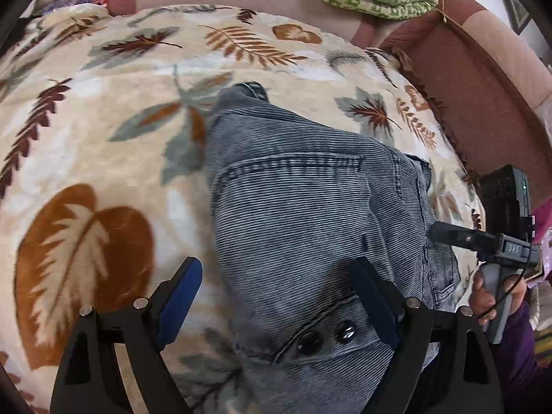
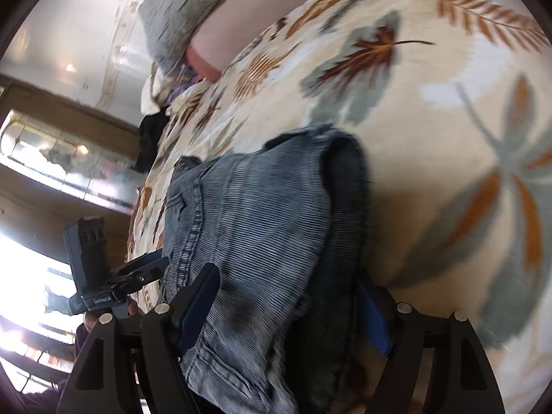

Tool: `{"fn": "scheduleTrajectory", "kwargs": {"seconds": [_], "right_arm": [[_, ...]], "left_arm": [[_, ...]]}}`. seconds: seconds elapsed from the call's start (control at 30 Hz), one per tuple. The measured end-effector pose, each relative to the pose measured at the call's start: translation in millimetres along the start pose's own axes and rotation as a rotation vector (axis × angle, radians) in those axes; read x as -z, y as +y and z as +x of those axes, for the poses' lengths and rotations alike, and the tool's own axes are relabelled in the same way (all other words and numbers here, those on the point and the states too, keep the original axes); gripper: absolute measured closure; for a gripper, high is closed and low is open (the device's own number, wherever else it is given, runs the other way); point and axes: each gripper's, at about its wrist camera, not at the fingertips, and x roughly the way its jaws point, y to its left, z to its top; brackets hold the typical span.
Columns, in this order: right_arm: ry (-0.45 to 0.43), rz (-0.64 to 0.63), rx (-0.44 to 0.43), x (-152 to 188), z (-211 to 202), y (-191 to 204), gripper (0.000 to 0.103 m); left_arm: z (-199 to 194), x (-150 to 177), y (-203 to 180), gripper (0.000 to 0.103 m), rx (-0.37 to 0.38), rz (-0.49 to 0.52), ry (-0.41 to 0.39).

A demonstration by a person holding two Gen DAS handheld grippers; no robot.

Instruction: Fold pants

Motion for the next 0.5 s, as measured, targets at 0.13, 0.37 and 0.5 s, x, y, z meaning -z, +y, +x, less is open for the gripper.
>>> {"fn": "scheduleTrajectory", "kwargs": {"seconds": [0.13, 0.37, 0.5], "right_arm": [[0.022, -0.076, 0.009, -3, 19, 20, 0.025], [-0.004, -0.134, 0.046, -4, 19, 39, 0.063], [-0.038, -0.196, 0.085, -6, 11, 61, 0.069]], "left_arm": [[7, -4, 3, 0.015, 0.031, -0.026, -0.003], [1, -10, -3, 0.049, 0.047, -0.014, -0.020], [-16, -19, -3, 0.067, 0.067, -0.014, -0.061]]}}
